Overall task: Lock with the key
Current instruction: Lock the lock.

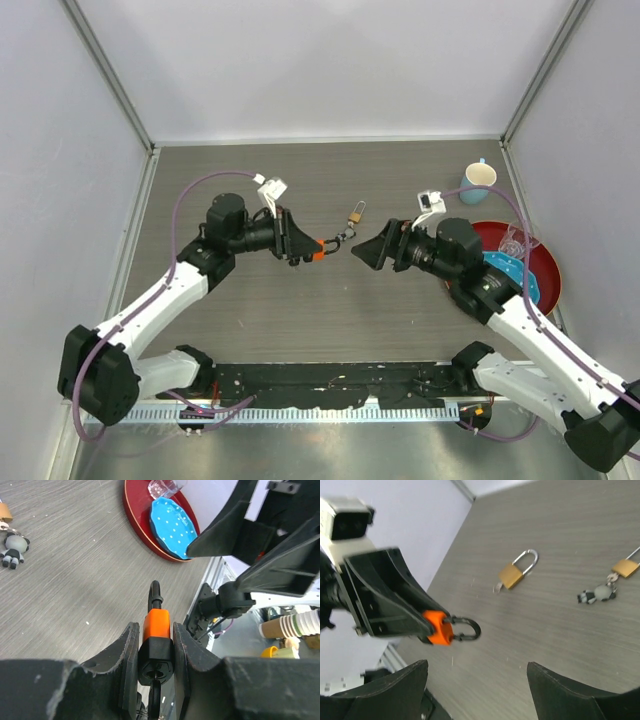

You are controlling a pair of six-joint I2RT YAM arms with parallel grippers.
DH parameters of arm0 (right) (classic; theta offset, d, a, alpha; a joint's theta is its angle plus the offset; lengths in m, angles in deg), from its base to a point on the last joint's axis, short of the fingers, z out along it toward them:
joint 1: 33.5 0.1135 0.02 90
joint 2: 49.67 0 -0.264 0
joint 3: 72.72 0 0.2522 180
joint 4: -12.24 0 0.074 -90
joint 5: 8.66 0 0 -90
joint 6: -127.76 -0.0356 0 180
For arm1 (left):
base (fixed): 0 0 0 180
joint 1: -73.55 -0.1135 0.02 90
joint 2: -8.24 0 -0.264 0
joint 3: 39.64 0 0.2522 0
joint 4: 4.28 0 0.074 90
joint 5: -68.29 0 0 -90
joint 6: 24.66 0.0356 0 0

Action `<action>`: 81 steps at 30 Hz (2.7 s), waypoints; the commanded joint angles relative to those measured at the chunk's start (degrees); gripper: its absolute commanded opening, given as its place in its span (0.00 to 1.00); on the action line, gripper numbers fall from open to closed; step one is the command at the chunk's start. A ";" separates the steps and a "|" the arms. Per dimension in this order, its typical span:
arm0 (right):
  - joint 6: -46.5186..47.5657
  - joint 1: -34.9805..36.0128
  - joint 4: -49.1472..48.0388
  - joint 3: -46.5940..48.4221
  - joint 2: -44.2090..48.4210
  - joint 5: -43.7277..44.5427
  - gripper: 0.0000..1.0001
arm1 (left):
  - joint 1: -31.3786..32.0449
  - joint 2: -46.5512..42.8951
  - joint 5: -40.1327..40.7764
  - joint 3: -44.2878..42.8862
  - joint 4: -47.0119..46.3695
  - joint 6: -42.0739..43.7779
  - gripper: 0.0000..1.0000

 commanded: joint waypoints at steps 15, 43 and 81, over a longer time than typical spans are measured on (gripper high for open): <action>-0.27 -0.27 -28.14 -3.01 -7.98 -28.07 0.68 | -6.12 -9.79 -19.36 1.06 -7.99 -12.53 0.00; -7.83 5.18 -44.84 -2.92 -18.01 -26.94 0.02 | -6.03 -8.29 -21.38 4.13 -14.95 -17.19 0.00; -16.09 5.18 -43.00 -6.00 -6.94 -17.00 0.02 | -2.70 -9.00 -15.05 7.57 -29.71 -15.00 0.70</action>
